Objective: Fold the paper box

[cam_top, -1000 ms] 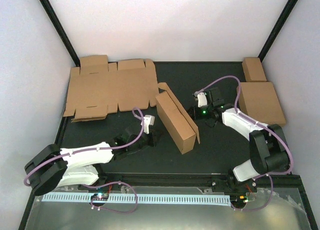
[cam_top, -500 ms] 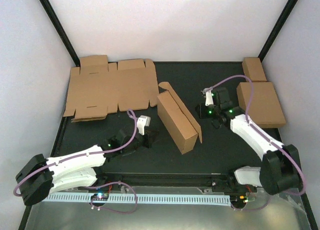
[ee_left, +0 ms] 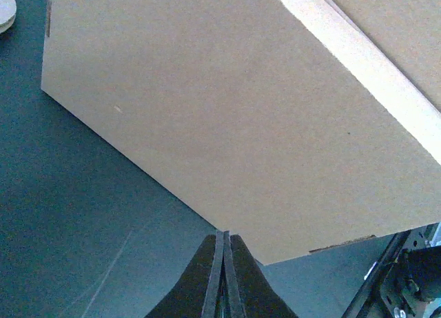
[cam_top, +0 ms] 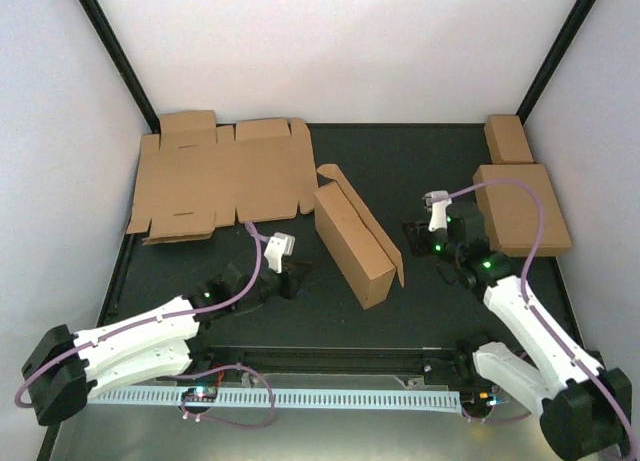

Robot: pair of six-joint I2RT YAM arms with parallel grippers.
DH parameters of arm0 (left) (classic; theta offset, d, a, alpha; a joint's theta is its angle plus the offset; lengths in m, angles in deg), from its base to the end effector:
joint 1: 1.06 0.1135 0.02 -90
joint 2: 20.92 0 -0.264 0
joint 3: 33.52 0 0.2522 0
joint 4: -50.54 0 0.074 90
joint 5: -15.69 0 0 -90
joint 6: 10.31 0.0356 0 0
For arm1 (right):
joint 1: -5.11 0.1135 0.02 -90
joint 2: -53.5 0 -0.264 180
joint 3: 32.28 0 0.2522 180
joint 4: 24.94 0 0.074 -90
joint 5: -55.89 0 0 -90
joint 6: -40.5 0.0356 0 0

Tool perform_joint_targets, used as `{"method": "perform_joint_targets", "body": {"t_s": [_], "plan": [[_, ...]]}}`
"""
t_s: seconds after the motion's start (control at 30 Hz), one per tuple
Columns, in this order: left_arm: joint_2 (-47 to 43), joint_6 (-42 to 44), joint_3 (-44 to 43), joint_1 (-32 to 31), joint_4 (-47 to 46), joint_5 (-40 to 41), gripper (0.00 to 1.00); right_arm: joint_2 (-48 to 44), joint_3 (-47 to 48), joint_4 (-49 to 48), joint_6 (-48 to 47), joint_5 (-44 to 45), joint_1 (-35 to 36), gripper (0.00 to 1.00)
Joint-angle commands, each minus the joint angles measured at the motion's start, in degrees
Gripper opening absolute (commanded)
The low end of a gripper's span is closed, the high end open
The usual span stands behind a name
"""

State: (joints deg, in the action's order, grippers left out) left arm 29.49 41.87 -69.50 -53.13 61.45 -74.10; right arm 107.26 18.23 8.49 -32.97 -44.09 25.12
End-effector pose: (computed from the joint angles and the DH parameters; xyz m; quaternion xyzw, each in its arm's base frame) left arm 0.1200 -0.1538 0.2072 0.1038 0.8386 -0.3767 0.3796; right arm 0.1888 0.0753 0.2470 -0.0660 0.8887 0.2139 0.4001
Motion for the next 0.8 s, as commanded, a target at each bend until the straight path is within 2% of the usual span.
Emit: {"method": "perform_joint_targets", "body": {"t_s": [0.0, 0.13, 0.3, 0.63, 0.77], "plan": [[-2.54, 1.99, -1.16, 0.53, 3.63, 0.29, 0.02, -6.17, -1.16, 0.77, 0.75, 1.4, 0.2, 0.28], [-4.09, 2.13, -0.99, 0.57, 4.42, 0.33, 0.03, -11.37, -3.15, 1.81, 1.55, 0.89, 0.65, 0.3], [-5.2, 2.94, -0.9, 0.65, 5.69, 1.4, 0.03, -15.86, -5.97, 2.52, 3.24, 1.09, 2.8, 0.4], [-6.91, 4.25, -1.41, 0.83, 6.59, 2.04, 0.06, -20.18, -9.77, 1.77, 7.31, 2.86, 8.89, 1.0], [-7.51, 4.72, -1.6, 1.0, 7.01, 2.14, 0.07, -22.3, -6.02, 5.17, 6.74, 6.85, 9.88, 1.0]]}}
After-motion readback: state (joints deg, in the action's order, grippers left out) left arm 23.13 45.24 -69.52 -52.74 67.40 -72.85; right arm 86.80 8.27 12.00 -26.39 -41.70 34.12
